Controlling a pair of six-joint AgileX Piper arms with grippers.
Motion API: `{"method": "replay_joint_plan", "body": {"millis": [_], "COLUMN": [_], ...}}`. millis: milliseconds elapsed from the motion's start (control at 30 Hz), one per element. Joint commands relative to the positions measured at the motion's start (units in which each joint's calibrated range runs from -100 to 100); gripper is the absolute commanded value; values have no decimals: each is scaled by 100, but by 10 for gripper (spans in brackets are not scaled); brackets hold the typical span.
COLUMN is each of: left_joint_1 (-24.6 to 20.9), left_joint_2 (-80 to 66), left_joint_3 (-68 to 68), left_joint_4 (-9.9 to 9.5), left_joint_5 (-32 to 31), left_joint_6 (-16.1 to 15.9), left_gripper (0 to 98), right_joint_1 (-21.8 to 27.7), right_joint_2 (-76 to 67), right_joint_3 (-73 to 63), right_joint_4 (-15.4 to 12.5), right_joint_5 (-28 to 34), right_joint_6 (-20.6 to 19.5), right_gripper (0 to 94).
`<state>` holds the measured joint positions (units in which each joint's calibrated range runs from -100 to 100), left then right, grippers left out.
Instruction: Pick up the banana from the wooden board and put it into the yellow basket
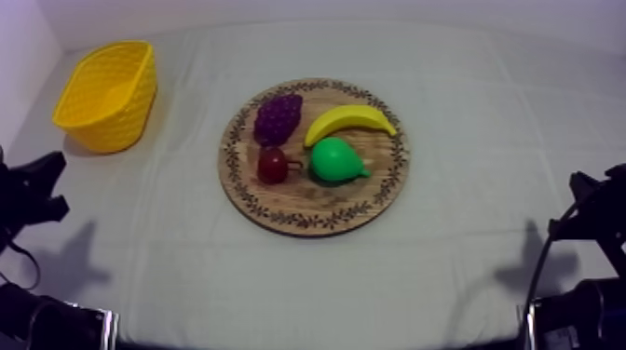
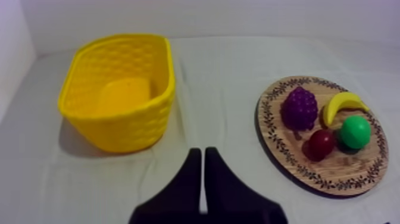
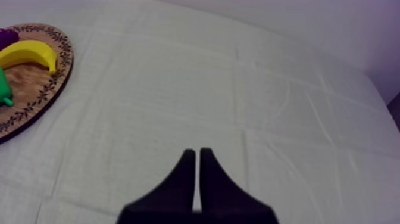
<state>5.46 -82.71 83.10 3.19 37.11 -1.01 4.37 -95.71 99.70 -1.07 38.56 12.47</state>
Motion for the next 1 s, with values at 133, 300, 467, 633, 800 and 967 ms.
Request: {"method": "replay_joint_plan", "body": {"millis": [133, 300, 467, 633, 800, 967], "left_joint_1": [238, 567, 950, 1277, 1677, 2033], "left_joint_2": [1525, 2770, 3800, 4702, 5705, 6586], "left_joint_3": [-2305, -3945, -5321, -6324, -7222, -7876], "left_joint_4": [-9, -161, -375, -472, -566, -622], "left_joint_5": [607, 1263, 1756, 2082, 2346, 2497], "left_joint_6": [-239, -305, -296, -335, -427, -572], "left_gripper": [0, 0, 0, 0, 0, 0], "right_joint_1": [-1, -1, -1, -1, -1, -1], "right_joint_2": [-4, -4, -4, -4, -4, -4], "right_joint_3": [-3, -3, -3, -3, -3, -3], "right_joint_4": [2, 2, 2, 2, 2, 2], "right_joint_5": [-2, -2, -2, -2, -2, -2], "right_joint_6": [1, 1, 1, 1, 1, 1], "right_gripper": [6, 6, 6, 6, 6, 6]}}
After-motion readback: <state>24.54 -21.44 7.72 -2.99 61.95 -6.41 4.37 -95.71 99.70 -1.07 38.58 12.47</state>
